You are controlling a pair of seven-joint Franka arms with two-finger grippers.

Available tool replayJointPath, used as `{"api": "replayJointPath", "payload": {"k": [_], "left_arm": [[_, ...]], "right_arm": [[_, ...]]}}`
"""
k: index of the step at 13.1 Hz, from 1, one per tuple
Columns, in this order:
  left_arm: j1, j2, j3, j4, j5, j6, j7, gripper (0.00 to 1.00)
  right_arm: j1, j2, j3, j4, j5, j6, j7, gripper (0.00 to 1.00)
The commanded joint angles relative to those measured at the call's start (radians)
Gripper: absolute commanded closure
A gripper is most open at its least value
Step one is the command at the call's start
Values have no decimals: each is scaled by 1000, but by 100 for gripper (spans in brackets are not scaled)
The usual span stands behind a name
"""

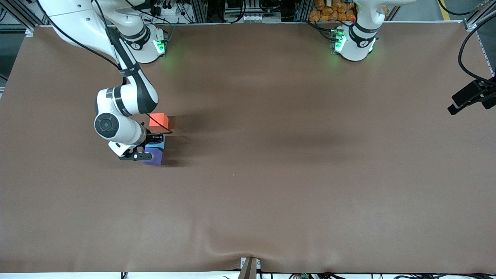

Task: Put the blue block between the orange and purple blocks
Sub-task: 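Carry the light-blue block with the right gripper between orange and purple blocks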

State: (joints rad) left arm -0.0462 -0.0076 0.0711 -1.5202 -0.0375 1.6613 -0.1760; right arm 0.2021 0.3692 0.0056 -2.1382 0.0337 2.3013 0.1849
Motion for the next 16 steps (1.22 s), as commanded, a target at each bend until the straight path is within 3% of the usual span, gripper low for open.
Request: {"api": "replayJointPath", "payload": {"k": [1,6,8,9,11,14,16], "left_arm": [[9,-3,-1,0,-9,3,15,0],[9,-3,-1,-3,-9,-1,15,0],[9,-5,-2,-3,-9,-5,15,0],[9,-3,-2,-2,-9,-5,15,0],[8,-2,-2,0,-7,-3,13,0],[11,-3,-2,0,-10,-3,15,0],[9,-3,-2,0,-10,-3,15,0]], "right_arm": [[-27,-32,4,-39,8,27,-12,100],[-20,-29,2,-57,60,58,-12,94],[-17,-29,2,-62,60,70,-15,78],[-15,-27,2,-62,58,72,-13,59],[-17,-21,1,-62,58,69,-13,0],[-17,-24,2,-55,58,43,-4,0],[-13,-36,2,-1,60,-73,2,0]]}}
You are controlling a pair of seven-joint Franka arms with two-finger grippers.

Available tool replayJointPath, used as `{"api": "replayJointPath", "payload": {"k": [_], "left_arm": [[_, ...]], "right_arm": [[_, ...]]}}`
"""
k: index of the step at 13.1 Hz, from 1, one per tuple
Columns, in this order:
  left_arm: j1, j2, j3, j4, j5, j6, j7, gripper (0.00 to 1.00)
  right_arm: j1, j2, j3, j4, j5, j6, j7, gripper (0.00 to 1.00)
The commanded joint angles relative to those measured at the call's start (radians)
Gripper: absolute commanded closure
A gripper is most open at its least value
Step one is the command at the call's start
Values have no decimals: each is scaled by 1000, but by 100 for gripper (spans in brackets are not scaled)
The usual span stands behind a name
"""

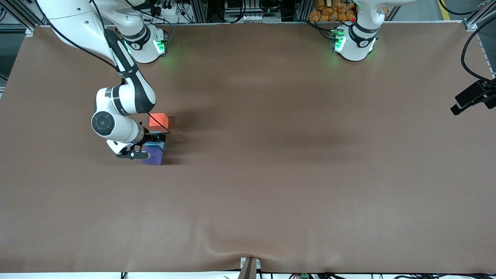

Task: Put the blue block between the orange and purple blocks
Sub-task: 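Carry the light-blue block with the right gripper between orange and purple blocks, then open the right gripper to release the light-blue block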

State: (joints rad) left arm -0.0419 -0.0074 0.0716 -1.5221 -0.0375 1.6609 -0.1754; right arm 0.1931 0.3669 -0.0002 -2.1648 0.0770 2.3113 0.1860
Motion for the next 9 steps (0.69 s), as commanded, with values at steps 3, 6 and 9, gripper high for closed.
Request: {"api": "replayJointPath", "payload": {"k": [3,6,9], "left_arm": [[5,-3,-3,2,-10,-3,14,0],[4,-3,-4,2,-9,-3,14,0],[0,-3,-6,2,-7,-3,13,0]], "right_arm": [[-11,-59,8,231,17,-370,1,0],[-7,3,8,563,10,-691,-2,0],[-18,-3,11,739,14,-743,-14,0]]}}
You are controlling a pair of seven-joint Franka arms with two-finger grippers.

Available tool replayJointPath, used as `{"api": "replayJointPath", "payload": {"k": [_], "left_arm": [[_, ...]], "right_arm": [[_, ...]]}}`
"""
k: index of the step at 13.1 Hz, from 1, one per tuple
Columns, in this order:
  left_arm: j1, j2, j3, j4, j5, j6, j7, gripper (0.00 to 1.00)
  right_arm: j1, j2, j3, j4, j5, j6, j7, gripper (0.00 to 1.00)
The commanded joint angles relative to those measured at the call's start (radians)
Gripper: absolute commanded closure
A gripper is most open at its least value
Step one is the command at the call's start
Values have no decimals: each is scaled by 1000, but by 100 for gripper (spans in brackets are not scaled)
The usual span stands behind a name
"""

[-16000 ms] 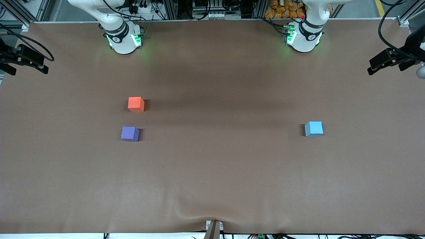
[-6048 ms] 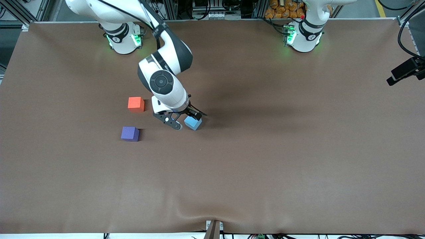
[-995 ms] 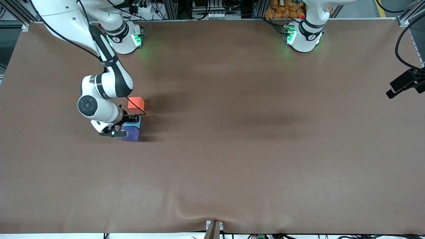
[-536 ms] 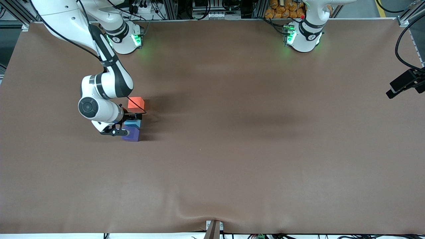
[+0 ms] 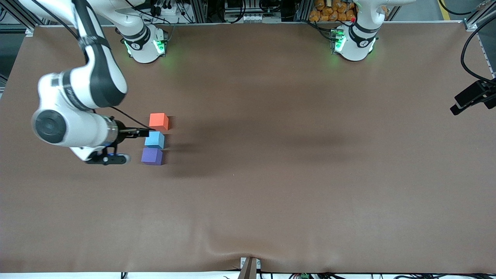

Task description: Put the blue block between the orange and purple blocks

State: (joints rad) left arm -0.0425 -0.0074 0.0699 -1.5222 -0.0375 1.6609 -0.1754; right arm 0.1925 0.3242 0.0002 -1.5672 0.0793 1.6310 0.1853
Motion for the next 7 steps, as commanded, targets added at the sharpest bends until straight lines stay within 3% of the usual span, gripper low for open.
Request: {"api": "replayJointPath", "payload": {"k": [1,4,7], "left_arm": [[1,-3,-5,1,-7,-3,13,0],[-2,-3,-5,2,-4,-4,16,0],[-5,-8,-9,2,-4,-35,33,0]], "right_arm": [[-21,35,12,204,7,-115,-17,0],[-54,13,14,384,10,-239,-17,0],[-97,-97,26,392,13,-267,-17,0]]}}
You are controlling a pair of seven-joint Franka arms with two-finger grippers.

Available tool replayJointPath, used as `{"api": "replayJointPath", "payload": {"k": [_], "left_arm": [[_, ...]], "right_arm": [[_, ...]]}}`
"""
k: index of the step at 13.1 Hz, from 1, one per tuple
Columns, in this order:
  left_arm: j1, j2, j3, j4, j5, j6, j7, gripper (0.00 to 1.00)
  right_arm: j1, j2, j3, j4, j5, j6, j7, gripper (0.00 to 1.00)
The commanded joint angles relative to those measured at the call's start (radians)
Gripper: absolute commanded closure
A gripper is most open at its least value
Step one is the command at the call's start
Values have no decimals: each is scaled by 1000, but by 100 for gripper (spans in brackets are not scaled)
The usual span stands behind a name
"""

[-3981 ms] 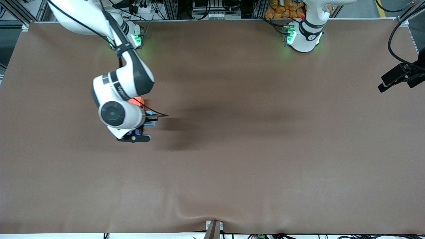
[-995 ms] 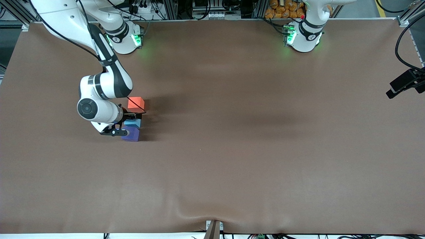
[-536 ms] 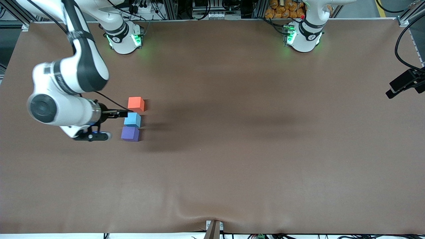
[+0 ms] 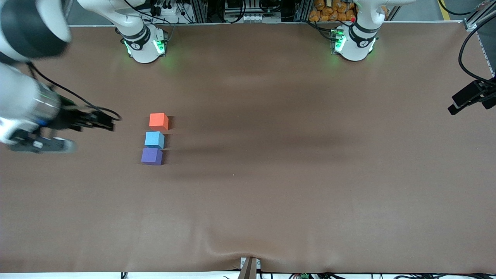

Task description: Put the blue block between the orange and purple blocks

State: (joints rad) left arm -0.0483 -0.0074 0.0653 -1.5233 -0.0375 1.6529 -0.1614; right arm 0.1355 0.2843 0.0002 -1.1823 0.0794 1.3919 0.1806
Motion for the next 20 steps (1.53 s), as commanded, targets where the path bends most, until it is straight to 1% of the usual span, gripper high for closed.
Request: {"api": "replayJointPath", "payload": {"k": [1,3,4,6,9,11,13,14,20], "left_arm": [[-1,-9,-5,3,-2,-44,19,0],[2,-13,-27,3,-1,-68,17,0],[1,-14,-29,3,-1,-96,17,0],[2,-17,-50,2,-1,-131,19,0],[2,-29,-65,-3,1,-137,19,0],[4,-40,-85,-11,7,-146,20,0],[4,-43,-119,-12,60,-159,22,0],[10,-42,-124,-9,62,-159,23,0],[25,-37,-114,8,41,-160,42,0]], "right_arm": [[-42,-83,27,7,14,-63,-9,0],[-57,-140,30,7,14,-115,0,0],[-68,-181,50,-9,2,-111,0,0],[-102,-249,55,-90,2,-97,-9,0],[-103,-287,61,-173,-38,-80,-9,0],[-116,-300,64,-197,-38,-74,-10,0],[-114,-300,64,-197,-35,-59,-10,0],[-117,-298,64,-197,-32,-53,-10,0],[-128,-295,66,-191,-30,-50,-13,0]]}}
